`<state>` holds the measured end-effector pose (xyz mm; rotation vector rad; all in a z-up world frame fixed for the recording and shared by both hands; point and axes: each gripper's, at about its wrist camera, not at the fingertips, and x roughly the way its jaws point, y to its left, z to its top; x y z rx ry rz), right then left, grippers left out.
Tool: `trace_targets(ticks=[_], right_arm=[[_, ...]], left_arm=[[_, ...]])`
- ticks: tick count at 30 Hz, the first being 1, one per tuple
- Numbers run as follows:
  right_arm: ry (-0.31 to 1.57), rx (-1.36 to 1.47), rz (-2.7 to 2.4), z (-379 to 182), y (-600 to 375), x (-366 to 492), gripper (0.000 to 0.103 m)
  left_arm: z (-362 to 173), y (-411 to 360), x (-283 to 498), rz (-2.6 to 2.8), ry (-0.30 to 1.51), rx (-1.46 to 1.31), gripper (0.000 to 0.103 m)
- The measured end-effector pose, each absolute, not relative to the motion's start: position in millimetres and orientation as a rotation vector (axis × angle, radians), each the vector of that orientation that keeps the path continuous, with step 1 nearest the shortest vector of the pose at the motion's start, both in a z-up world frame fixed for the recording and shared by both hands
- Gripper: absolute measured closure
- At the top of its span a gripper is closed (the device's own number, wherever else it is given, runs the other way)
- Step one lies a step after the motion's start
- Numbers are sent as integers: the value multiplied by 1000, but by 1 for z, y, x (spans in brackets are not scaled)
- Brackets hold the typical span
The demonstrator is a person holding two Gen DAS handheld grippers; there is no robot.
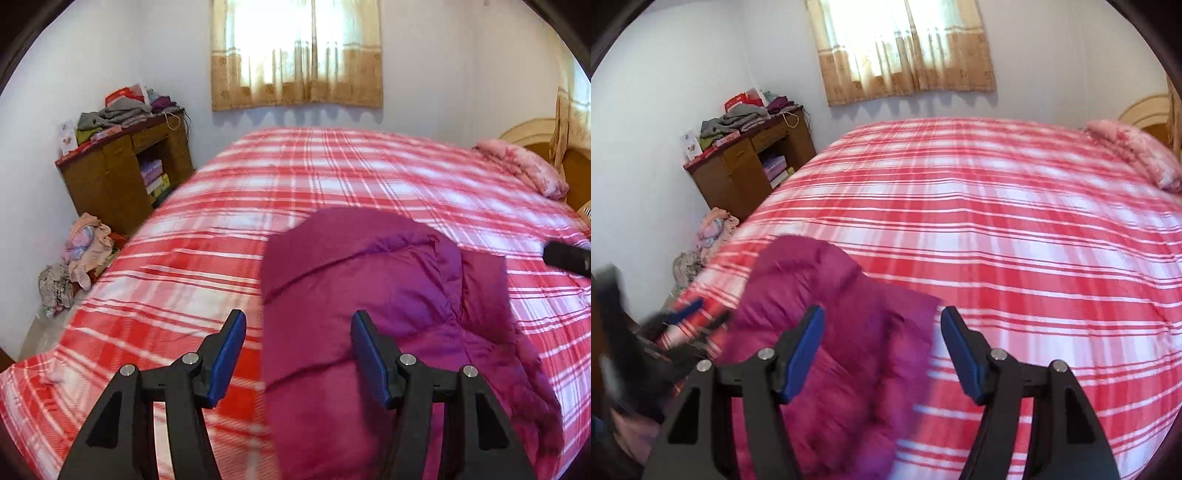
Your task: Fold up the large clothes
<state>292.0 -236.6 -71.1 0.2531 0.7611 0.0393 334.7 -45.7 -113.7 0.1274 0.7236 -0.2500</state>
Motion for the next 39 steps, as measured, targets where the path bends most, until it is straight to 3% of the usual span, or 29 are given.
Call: trace_targets(ticks=[2,5,7,10,15,29,39], right_arm=[[797,251,28,-85,-225,315,39],[886,167,-65,-127,-216,340,55],[935,197,-78,-160,-223,341,57],[927,228,-97,-178,-233,331,51],[907,341,-106,-203,-251,326,33],[868,271,-157,-199,-235,321,33],[883,356,-67,-173,-255,285,34]], left_arm=[[-128,-59,334,-263,753,140,43],[-136,-65,325,-252,724,186,43],[-139,-68,325,-262,720,192,43],[-144,-67,335,-288,751,163,43],[-154,-75,340,-277,763,173,43],[-182,-96,354,-236,789,259,38],[-163,-88,332,-312,781,289,36]])
